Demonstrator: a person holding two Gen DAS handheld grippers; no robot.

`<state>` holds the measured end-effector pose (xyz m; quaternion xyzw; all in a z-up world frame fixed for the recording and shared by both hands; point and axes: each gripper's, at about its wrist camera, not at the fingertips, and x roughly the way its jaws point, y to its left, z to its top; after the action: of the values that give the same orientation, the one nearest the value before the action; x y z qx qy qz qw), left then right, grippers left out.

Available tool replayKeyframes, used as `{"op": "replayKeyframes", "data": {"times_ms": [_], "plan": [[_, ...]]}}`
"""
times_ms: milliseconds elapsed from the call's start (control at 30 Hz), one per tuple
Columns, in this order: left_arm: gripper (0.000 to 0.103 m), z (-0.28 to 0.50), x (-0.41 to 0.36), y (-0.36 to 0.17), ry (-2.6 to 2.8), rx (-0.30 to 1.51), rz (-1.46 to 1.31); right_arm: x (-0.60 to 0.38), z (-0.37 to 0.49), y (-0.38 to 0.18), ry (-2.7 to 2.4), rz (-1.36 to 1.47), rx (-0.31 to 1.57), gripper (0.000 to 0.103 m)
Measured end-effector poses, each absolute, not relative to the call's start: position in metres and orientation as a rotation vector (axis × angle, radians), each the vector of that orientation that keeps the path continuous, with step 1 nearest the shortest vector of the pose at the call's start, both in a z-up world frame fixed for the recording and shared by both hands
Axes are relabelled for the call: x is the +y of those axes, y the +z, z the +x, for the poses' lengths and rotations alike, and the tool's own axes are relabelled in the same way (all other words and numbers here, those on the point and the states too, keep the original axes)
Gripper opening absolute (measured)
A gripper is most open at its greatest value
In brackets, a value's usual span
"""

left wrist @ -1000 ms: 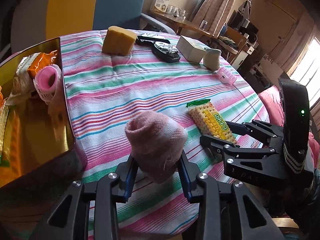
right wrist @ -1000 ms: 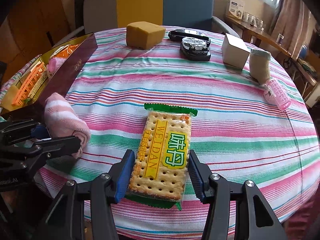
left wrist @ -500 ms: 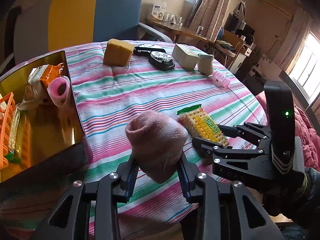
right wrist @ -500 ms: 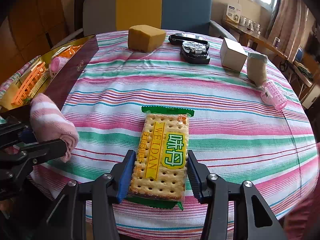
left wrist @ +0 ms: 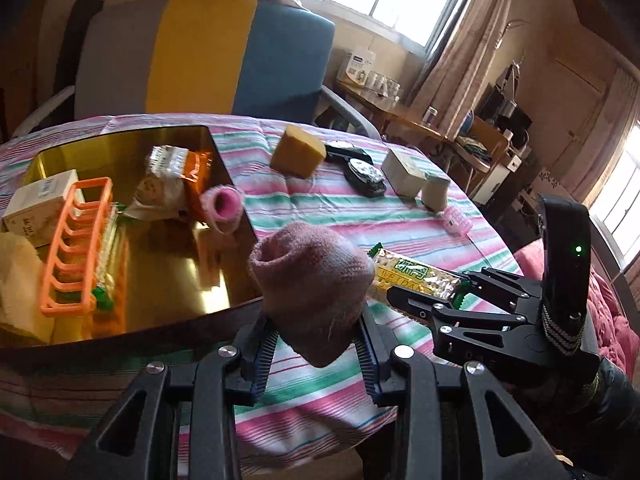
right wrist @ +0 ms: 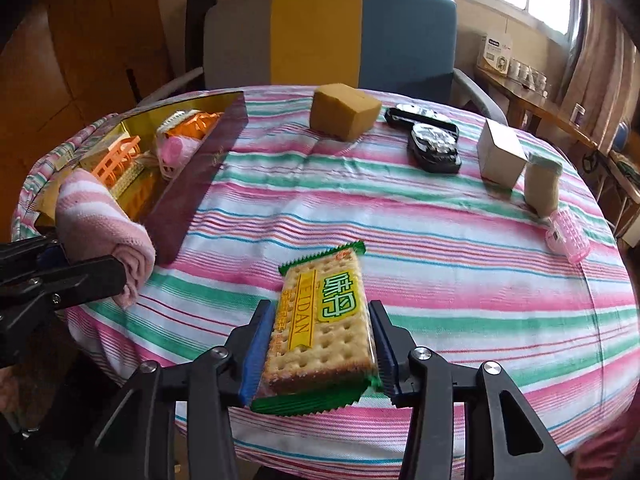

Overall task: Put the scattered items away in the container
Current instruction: 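Lift the pink sock with the left tool while the right tool lifts the cracker pack, then lower the sock and cracker pack into the gold tray and open both tools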

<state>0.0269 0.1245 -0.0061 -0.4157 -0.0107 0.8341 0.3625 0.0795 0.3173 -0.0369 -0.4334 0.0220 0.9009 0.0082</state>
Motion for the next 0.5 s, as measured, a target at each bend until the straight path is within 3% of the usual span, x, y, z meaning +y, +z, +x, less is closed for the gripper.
{"op": "replayKeyframes", "data": {"times_ms": [233,500], "plan": [[0.037,-0.011,0.068,0.003,2.309,-0.137,-1.068,0.267,0.042,0.002,3.006,-1.334,0.062,0.047],[0.037,-0.062,0.037,0.003,2.417,-0.132,-1.094,0.213,-0.017,0.009,3.087,-1.417,0.126,0.047]]}}
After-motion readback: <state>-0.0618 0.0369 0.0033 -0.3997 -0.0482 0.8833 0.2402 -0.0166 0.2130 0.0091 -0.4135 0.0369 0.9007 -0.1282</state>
